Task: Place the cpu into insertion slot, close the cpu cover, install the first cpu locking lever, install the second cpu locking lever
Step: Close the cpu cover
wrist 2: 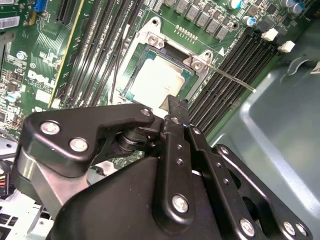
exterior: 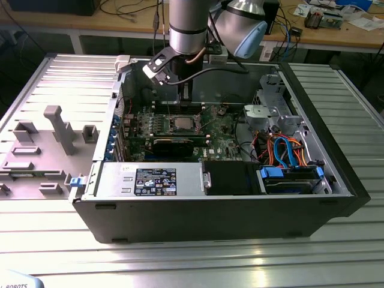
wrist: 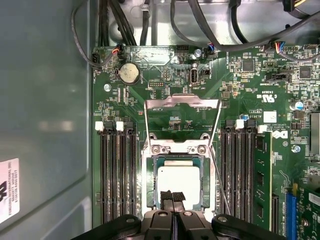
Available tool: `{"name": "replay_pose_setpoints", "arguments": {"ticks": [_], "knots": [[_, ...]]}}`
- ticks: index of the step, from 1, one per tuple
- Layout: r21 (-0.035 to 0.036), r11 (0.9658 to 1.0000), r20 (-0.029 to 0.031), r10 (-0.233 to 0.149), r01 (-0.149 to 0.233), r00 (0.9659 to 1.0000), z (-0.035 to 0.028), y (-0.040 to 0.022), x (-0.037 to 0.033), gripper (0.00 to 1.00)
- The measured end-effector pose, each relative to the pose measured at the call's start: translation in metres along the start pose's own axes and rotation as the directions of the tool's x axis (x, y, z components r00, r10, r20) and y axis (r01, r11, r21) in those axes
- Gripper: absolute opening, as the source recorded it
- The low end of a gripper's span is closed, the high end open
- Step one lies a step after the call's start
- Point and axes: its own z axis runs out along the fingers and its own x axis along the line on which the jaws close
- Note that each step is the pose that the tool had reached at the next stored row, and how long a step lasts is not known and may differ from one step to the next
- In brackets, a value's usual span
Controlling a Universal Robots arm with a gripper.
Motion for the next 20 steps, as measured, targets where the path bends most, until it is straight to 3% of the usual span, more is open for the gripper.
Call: {"name": "replay_pose_setpoints", "arguments": {"ticks": [7,11,15,20], "knots": [[0.0001,1.0,0.0014,0.0,0.0,1.0,-0.0126,0.0001,0.0003,0.11],[0.0001,1.0,0.0013,0.0,0.0,1.0,-0.0231,0.0002,0.0006,0.11],[0.0001,1.0,0.0015,0.0,0.0,1.0,-0.0232,0.0002,-0.0012,0.11],[0.0,1.0,0.0013,0.0,0.0,1.0,-0.0233,0.0002,-0.0086,0.11]]}}
